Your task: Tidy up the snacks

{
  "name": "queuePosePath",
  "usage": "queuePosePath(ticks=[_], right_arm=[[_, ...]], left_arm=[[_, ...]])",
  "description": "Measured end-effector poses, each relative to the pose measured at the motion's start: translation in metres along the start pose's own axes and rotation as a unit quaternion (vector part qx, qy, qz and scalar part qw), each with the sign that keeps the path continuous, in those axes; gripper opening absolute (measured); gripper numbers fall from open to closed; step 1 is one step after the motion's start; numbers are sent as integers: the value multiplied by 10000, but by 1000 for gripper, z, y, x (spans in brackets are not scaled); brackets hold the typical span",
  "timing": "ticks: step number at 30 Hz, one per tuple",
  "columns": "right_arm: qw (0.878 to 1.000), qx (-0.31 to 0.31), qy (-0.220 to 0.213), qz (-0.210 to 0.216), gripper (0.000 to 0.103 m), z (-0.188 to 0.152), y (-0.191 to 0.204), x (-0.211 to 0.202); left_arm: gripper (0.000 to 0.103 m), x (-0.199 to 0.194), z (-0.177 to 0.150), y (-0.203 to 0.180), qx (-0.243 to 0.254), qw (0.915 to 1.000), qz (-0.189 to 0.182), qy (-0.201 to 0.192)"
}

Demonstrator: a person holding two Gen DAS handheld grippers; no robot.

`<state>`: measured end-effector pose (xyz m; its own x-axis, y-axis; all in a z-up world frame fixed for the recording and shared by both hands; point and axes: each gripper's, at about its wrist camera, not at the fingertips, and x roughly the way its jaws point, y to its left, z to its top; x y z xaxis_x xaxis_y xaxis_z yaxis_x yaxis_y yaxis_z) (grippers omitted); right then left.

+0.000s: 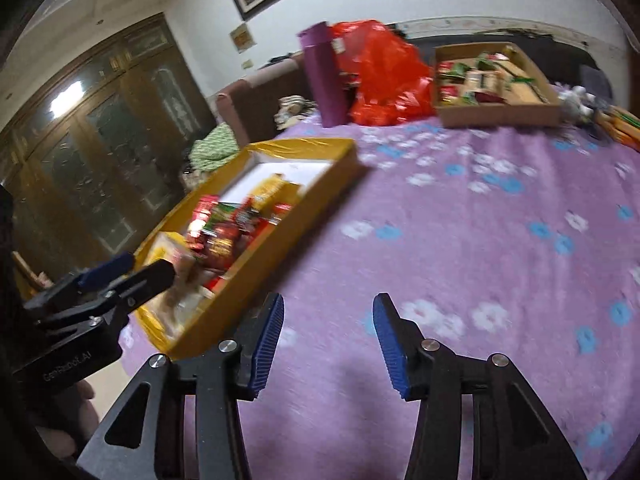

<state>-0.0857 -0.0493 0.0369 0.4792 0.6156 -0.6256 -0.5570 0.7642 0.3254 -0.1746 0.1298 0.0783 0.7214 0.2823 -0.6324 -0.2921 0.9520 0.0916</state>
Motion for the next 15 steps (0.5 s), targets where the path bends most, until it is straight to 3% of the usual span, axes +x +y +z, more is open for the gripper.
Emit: queuePosePath(ticks=[6,15], right_arm=[[9999,149,-57,61,50,-4,-13,-9],[9998,-201,-45,-49,51,-9,1,-7]], left_arm=[[76,-2,0,-18,123,9999,98,56],[76,7,-2,-25,137,9995,104,259]])
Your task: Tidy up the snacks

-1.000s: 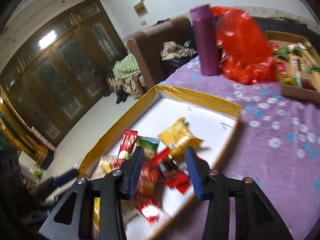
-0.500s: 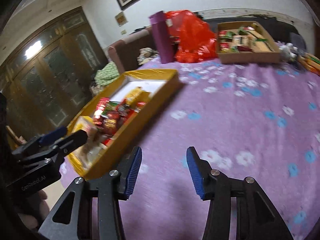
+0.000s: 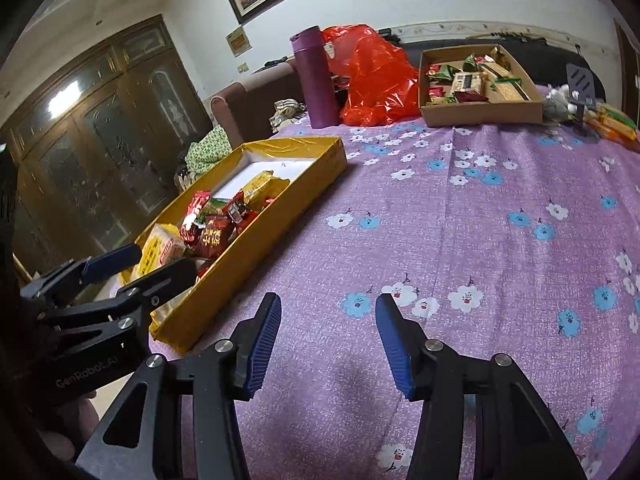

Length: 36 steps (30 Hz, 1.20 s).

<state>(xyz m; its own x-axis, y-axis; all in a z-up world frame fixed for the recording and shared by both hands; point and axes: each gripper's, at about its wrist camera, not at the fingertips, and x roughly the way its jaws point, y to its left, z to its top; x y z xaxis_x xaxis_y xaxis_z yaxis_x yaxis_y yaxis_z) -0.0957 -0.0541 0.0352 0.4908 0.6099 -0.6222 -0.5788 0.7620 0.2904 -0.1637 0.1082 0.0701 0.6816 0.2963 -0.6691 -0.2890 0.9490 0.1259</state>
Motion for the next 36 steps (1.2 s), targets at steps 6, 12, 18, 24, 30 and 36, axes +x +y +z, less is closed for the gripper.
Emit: queuePosePath(ticks=[6,12,18,24,30,36], right_arm=[[9999,-101,60,-49,52,-2,6,4],[9997,-176,98,-103,53,-4,11,5],[9995,-230,159,-143,57,-7,16,6],[9993,-299,179,-166,57,-11,19,5],[9992,-285,192,-221,57,-12,19,4],[9990,-307,180,-276,57,-15,21,0]], left_arm=[[76,0,-2,4,-48,10000,-60,19],[76,1,-5,10,-151,9998,-120,65],[76,3,-8,13,-197,9996,-189,124],[76,3,-10,13,-214,9993,-246,166],[76,3,-11,15,-233,9993,-245,182],[76,-1,-13,16,-243,9992,-267,147]])
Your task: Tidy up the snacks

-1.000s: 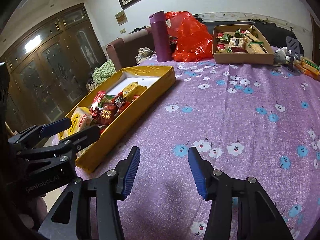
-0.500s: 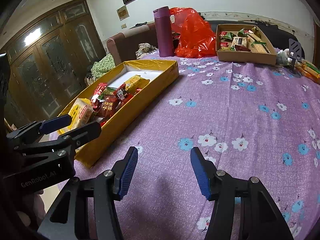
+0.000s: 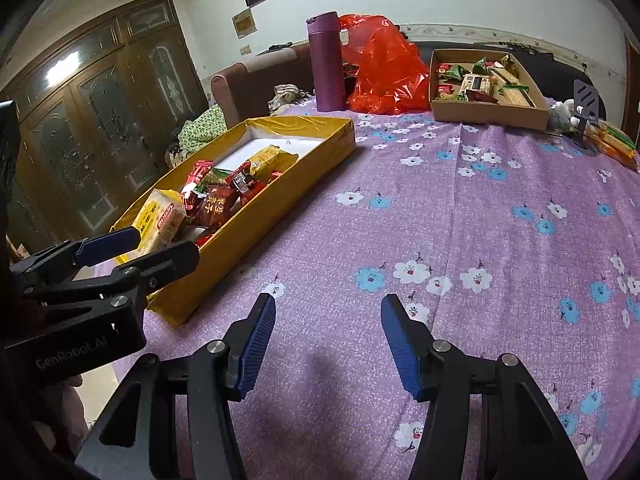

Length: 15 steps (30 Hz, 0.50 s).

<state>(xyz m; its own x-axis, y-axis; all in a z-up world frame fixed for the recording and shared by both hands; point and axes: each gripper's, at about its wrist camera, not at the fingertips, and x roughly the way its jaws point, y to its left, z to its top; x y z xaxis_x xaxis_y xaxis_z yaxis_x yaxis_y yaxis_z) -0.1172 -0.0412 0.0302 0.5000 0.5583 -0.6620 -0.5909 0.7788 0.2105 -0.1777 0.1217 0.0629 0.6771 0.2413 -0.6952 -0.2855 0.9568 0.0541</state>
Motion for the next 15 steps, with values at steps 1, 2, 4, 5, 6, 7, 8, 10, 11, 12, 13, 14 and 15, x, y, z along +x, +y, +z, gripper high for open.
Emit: queuePosePath(ticks=[1,2,4,5,6,7,8,10,11,12,13,14,15], right_arm=[[10000,-9,-5,-8,57,-1,1,-1],[10000,-18,-12,-16,57,-2,1,-2],[10000,-35,-30,-35,57,-3,3,-4],[10000,-46,-42,-43,57,-4,4,-6],[10000,-55,-54,-50,57,-4,5,-7],[9999,-60,-69,-58,57,-5,6,-9],[9999,-67,-94,-70,57,-6,7,-12],[9998,-82,-150,-85,57,-7,9,-17],[9997,-90,-189,-94,57,-8,9,-20],[9996,-94,-246,-99,57,-9,10,-24],[9995,-95,-294,-97,57,-10,11,-28],[9993,-96,-355,-93,57,-11,11,-32],[9991,-104,-413,-88,57,-12,13,-37]], left_arm=[[76,-1,0,0,-1,10000,-5,-17],[76,-3,0,0,-7,10000,-6,-33],[76,-8,-1,2,-30,9999,-16,-95],[76,-11,-1,3,-48,9999,-18,-135],[76,-15,-2,4,-83,9998,-6,-205],[76,-19,-2,6,-122,9995,6,-283],[76,-26,-2,9,-184,9989,35,-426],[76,-44,-3,13,-284,9960,213,-814],[77,-56,-4,15,-327,9927,384,-1099],[78,-69,-5,16,-373,9879,568,-1392],[85,-85,-6,17,-434,9810,762,-1732],[89,-98,-8,19,-493,9743,914,-1999],[90,-112,-10,20,-562,9659,1094,-2278]])
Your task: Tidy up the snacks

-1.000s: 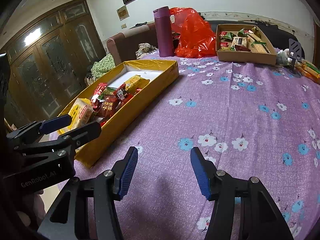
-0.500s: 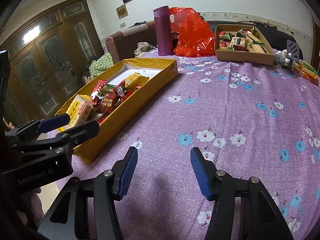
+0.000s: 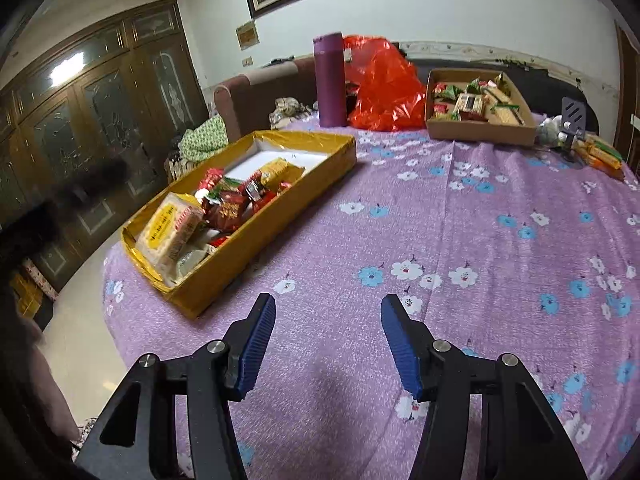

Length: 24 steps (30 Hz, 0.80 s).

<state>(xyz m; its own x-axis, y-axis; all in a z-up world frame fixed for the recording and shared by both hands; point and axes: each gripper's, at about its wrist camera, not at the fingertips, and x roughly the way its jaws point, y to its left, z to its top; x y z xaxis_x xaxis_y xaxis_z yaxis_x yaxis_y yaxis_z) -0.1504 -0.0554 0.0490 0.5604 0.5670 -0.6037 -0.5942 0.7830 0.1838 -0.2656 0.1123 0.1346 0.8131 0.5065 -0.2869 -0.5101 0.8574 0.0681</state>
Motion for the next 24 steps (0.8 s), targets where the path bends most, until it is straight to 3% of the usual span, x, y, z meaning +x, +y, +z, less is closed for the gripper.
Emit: queuePosePath(ticks=[3,4,6,8,13,16,24], right_arm=[[9999,-77,-133,22,57,0,5,-10],[9997,-142,-179,31,57,1,8,-14],[9993,-272,-237,52,58,2,14,-18],[9987,-403,-299,84,59,1,22,-22],[9974,-636,-244,235,61,-6,36,-21],[9974,-643,-144,306,61,-11,38,-17],[9966,-697,89,441,61,-18,45,-2]], left_arm=[[103,-39,6,8,-58,9941,593,-909],[103,-50,8,9,5,9892,778,-1244],[103,-58,11,11,132,9862,896,-1386],[103,-57,12,12,133,9898,708,-1231],[103,-22,0,4,292,9982,464,-226],[103,-5,-10,-2,345,9984,386,242],[103,15,-21,-6,240,9958,207,861]])
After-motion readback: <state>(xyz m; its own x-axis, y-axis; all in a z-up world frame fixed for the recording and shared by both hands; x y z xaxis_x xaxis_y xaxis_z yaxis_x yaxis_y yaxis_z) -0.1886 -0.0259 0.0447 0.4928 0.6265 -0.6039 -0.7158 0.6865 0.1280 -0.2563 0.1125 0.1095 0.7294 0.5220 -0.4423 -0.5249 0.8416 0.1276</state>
